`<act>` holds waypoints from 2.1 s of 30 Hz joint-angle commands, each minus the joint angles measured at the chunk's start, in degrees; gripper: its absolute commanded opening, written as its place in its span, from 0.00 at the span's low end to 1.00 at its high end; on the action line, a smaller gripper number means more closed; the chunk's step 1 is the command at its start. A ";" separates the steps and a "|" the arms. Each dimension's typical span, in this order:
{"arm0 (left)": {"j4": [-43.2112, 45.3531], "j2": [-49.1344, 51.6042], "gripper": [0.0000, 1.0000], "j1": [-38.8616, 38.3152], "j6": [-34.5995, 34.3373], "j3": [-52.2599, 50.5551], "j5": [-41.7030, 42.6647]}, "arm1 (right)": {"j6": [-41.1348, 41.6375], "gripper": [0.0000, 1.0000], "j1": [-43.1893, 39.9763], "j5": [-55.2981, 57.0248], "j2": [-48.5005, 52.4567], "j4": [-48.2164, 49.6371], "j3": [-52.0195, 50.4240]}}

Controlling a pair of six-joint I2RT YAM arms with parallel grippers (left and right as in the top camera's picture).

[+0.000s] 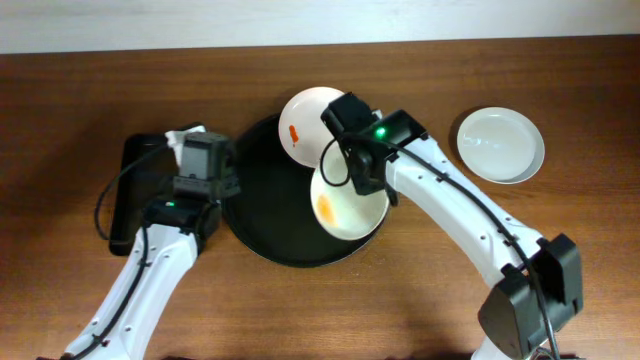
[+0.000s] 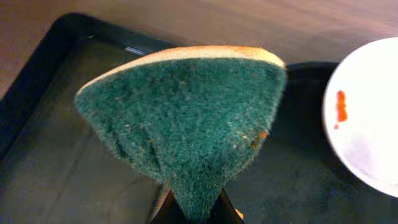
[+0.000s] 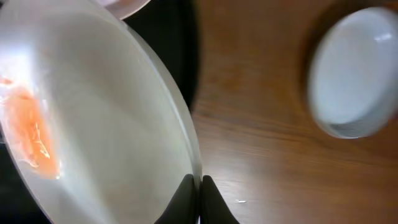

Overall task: Clean dirty plates on tray and stack at the side
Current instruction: 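Carry the plate with the right gripper and stack it on the right plate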

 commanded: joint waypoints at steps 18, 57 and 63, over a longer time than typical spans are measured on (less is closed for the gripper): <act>-3.56 -1.14 0.00 1.95 1.42 -0.17 2.19 | -36.65 0.04 15.52 37.13 4.59 5.97 3.69; -7.15 -1.14 0.00 1.95 3.56 -0.17 10.05 | -16.37 0.04 -60.98 -38.99 26.60 3.15 18.43; -7.17 -1.14 0.00 1.95 3.56 -0.17 10.05 | -11.91 0.04 -62.07 -32.26 26.60 3.06 18.43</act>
